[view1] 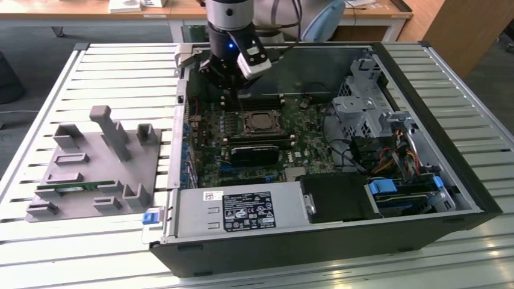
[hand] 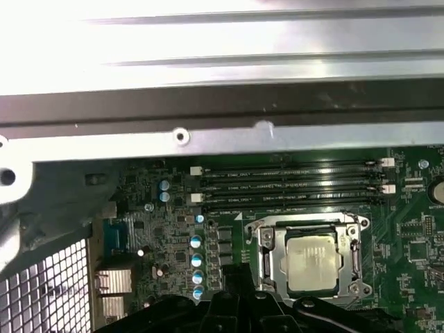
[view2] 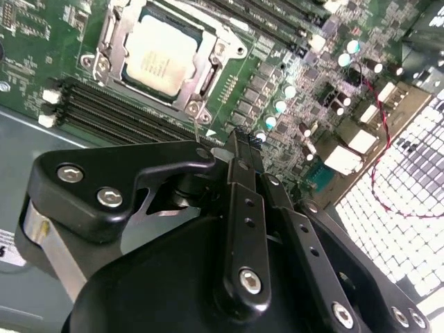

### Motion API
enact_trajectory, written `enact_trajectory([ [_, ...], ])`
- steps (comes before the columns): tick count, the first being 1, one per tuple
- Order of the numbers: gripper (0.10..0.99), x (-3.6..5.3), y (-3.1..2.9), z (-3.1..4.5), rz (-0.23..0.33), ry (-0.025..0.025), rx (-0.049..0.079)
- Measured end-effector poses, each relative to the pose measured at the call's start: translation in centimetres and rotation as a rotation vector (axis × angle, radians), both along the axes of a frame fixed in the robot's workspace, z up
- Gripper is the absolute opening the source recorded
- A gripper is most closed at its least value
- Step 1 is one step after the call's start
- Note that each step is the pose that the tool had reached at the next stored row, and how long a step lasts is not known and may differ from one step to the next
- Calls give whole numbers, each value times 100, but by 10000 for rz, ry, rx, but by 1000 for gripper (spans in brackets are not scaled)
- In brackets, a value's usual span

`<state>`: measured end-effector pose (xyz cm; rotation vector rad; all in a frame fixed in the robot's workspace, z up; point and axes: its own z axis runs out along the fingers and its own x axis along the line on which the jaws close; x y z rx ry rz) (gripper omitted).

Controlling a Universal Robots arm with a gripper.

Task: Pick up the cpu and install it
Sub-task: 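Install the first cpu locking lever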

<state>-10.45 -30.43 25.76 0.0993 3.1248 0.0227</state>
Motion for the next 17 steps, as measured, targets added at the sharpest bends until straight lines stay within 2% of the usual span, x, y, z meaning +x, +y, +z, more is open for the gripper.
enact_trajectory([
  [10, 106, -26, 163, -27, 3, 0, 0],
  [14, 106, -15, 184, -28, 6, 1, 0],
  [17, 106, 33, 184, -29, 4, 0, 0],
])
